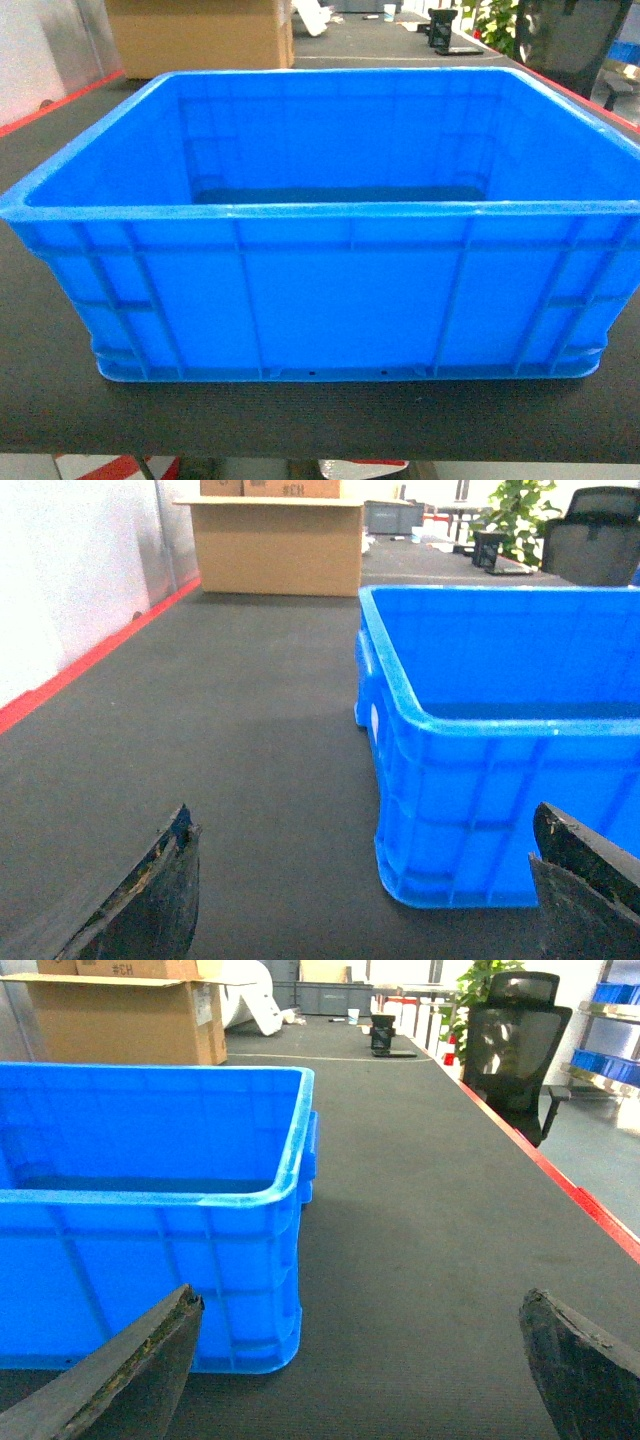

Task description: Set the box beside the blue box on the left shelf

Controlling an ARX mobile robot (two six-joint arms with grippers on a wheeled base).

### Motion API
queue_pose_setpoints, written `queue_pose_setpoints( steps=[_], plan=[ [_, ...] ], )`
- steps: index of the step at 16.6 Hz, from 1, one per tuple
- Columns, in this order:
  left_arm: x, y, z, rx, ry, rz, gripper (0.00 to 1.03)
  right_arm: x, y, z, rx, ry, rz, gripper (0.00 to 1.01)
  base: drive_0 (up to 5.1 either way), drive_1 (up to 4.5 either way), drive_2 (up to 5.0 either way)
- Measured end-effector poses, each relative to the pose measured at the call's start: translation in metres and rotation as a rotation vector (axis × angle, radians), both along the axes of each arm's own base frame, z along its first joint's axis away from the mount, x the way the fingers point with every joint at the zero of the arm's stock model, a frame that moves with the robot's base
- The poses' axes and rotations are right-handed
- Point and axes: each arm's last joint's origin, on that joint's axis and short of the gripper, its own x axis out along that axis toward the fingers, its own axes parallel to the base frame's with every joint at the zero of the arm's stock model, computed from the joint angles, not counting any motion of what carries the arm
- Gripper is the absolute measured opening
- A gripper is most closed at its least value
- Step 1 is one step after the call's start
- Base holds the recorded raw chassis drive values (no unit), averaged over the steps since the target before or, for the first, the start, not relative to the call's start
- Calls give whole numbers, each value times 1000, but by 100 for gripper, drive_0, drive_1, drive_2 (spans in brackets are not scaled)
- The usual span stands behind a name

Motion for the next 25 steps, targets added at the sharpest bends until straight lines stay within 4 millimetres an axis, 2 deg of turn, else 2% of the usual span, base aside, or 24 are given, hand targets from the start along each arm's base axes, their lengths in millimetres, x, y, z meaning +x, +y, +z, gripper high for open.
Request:
queue_pose_setpoints(
  steps=[25],
  plan=[
    [0,0,0,0,4,-1,98,0,0,-1,0,5,0,98,0,0,0]
  ],
)
